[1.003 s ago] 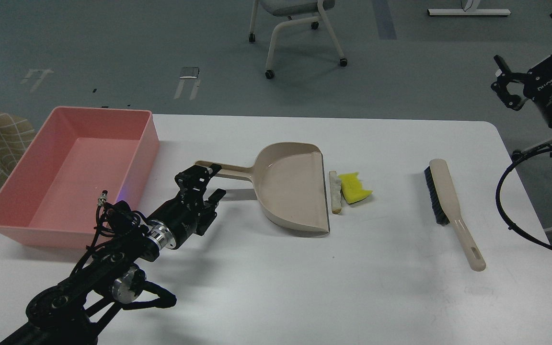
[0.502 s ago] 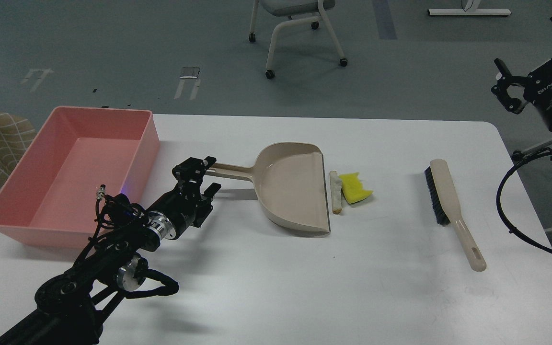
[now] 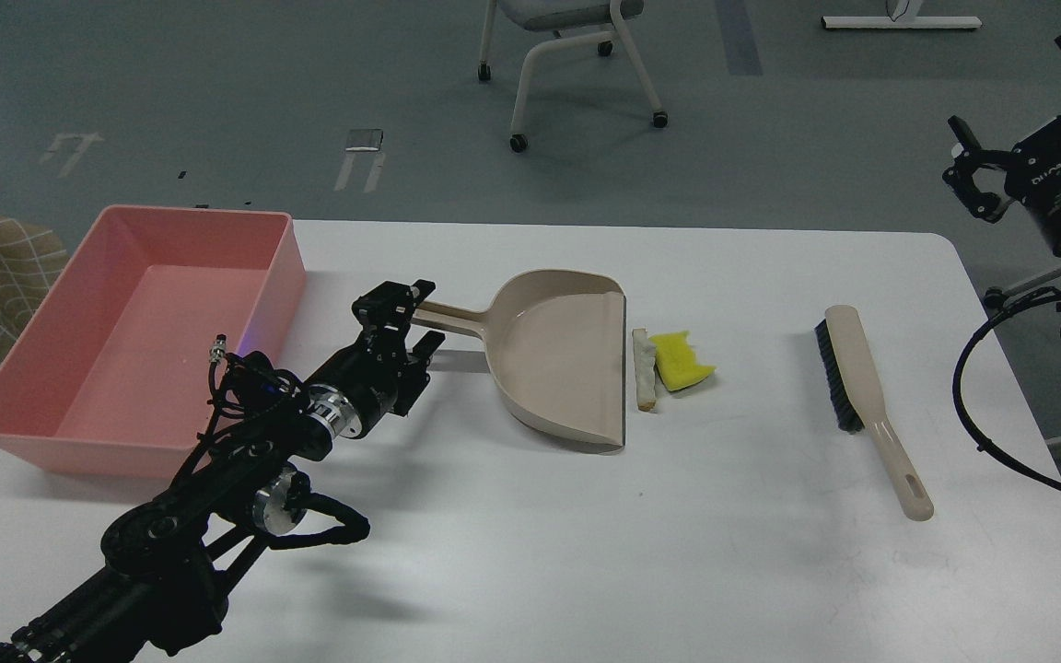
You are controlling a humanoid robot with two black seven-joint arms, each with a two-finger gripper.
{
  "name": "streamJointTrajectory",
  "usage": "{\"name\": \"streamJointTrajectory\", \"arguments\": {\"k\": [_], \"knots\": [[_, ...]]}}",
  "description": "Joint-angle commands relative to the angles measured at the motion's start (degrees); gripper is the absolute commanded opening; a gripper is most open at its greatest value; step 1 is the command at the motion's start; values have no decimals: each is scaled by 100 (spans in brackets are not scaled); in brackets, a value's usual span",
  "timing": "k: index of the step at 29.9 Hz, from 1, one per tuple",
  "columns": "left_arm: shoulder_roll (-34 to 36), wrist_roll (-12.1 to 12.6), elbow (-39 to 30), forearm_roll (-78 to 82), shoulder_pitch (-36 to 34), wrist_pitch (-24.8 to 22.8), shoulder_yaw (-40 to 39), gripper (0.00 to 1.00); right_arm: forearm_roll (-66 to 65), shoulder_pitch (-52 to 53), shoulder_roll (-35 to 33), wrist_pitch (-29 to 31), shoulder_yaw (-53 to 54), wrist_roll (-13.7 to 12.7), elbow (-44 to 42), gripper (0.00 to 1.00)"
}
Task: Sweep and dump garbage into bin
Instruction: 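Reach the left gripper to the beige dustpan handle and grasp it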
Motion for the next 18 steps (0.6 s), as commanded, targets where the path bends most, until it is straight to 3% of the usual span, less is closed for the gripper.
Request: {"name": "streamJointTrajectory", "arguments": {"k": [1,18], "knots": [[-68,8,48,9,-30,1,3,71,-1,-2,-3,0,-1,1,0,100],[-173,8,584,9,-346,-26,127,71,-1,-20,-12,0,-1,1,9,100]]}}
